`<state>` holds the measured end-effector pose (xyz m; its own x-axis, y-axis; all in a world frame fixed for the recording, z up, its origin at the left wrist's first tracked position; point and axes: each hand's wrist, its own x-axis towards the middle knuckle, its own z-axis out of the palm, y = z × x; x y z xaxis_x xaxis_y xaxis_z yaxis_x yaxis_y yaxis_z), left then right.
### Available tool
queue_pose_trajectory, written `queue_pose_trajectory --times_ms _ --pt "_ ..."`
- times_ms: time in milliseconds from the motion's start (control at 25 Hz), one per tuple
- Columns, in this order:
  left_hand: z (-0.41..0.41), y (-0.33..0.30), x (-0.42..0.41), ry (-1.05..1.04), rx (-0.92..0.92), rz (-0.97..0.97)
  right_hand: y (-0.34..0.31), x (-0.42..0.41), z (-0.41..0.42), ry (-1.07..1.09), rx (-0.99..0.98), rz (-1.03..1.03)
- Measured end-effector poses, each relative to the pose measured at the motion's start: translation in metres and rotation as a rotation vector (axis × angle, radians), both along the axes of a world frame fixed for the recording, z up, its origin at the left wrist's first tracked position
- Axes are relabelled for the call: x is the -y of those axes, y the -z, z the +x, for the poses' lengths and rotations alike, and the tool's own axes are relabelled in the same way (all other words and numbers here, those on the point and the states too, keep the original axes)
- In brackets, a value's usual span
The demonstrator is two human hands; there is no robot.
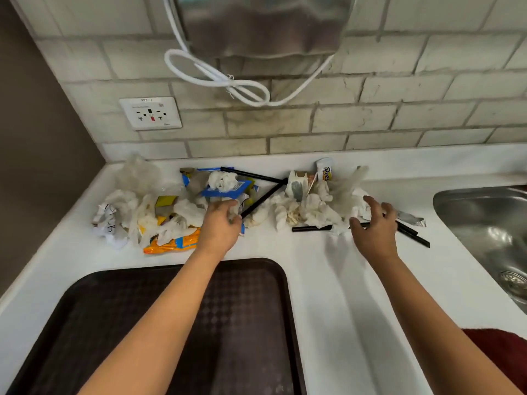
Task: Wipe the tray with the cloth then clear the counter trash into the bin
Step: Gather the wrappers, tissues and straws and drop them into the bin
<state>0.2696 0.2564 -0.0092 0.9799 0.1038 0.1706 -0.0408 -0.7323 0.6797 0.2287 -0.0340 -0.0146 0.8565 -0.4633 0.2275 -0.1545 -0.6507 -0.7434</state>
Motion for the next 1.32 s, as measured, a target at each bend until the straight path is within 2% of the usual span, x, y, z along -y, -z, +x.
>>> queue_pose_trajectory --times_ms 80,200,400,520,600,720,840,960,1040,1200,1320 --pt "0.031 0.001 0.0 -0.016 0.04 0.012 -0.004 0.005 0.022 0.023 -0.001 0.025" --pt "0.08 0.001 -0.006 -0.06 -0.003 0.036 -0.003 0.012 0.048 0.03 -0.036 0.042" --pt "0.138 0.009 -0.018 0.004 -0.126 0.388 0.011 0.018 0.075 -0.002 -0.168 0.071" --pt "0.148 0.016 -0.018 0.024 -0.205 0.291 0.021 0.017 0.083 0.029 -0.27 -0.035" --pt "0.15 0.019 -0.017 -0.001 -0.157 0.238 0.022 0.015 0.087 0.076 -0.268 -0.071" --pt "0.15 0.019 -0.018 -0.036 -0.073 0.268 0.012 0.013 0.096 0.106 -0.191 0.01" --pt "0.148 0.018 -0.022 -0.051 -0.03 0.224 0.005 0.015 0.105 0.015 -0.359 -0.05" --pt "0.147 0.021 -0.028 0.044 -0.134 0.151 0.005 0.014 0.107 -0.026 -0.47 -0.219" --pt "0.147 0.023 -0.03 0.113 -0.14 0.149 0.008 0.016 0.103 0.001 -0.324 -0.278" --pt "0.137 0.018 -0.034 0.007 0.047 0.093 0.003 0.021 0.084 0.093 0.144 -0.082" --pt "0.125 0.008 -0.032 -0.048 0.215 0.01 -0.005 0.019 0.072 0.06 0.273 -0.023"
